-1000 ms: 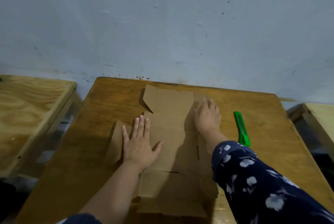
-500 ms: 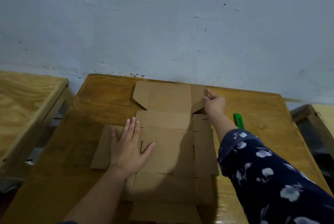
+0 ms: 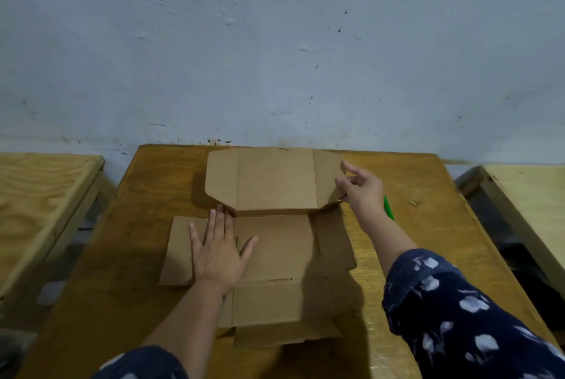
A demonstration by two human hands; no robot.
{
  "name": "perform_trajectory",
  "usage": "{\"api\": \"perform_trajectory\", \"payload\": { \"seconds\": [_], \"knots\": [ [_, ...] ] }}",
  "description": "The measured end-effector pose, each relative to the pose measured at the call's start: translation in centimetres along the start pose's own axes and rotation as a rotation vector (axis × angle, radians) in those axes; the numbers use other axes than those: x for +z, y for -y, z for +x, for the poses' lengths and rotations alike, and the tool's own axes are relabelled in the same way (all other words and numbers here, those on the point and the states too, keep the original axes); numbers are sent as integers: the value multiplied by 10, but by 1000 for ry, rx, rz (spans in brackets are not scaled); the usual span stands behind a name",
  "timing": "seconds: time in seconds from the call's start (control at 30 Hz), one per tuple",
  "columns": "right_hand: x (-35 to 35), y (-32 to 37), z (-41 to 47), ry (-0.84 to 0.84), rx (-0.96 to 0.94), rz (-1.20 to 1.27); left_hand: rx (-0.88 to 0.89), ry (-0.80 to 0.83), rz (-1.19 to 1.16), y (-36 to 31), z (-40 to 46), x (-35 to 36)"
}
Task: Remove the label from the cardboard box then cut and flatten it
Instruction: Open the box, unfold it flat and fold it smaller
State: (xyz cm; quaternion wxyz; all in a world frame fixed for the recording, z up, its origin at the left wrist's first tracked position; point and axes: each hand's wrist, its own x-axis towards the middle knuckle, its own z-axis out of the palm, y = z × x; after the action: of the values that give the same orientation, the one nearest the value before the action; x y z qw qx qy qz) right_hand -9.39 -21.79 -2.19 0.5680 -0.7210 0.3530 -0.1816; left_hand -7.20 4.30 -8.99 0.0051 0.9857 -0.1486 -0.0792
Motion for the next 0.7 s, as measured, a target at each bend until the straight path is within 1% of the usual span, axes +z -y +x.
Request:
{"api": "perform_trajectory", "payload": {
  "seconds": [0.07,0.1,0.17,0.23,0.27,0.3,0.33,0.4,0.47,0.53,0.6,0.7],
  "knots": [
    [-4,-6,-9,-15,-6,-4,10,-19,-56,3,-1,-5],
    [-5,-9,-13,-24,-11,-6,-1,-39,-134,5,0,-8],
    [-6,-12,-19,-47,-24,-30,-61,-123,-387,11,5,-15],
    [-7,-13,-25,-66,-37,-51,-154,-234,-702,16,12,-30],
    [-7,-14,-28,-71,-42,-53,-170,-283,-821,18,16,-41],
    [-7,-14,-30,-74,-46,-53,-153,-335,-873,20,20,-54],
    [-7,-14,-32,-77,-47,-53,-115,-385,-858,22,25,-66],
    [-7,-14,-36,-78,-49,-54,7,-440,-730,24,36,-88],
    [-6,-14,-39,-81,-56,-67,140,-394,-606,20,49,-100],
    [-5,-16,-44,-88,-67,-87,213,-323,-545,12,57,-102],
    [-6,-17,-49,-97,-78,-114,208,-336,-552,5,61,-99],
    [-10,-10,-52,-94,-131,-163,133,-419,-589,4,59,-94]
  ]
}}
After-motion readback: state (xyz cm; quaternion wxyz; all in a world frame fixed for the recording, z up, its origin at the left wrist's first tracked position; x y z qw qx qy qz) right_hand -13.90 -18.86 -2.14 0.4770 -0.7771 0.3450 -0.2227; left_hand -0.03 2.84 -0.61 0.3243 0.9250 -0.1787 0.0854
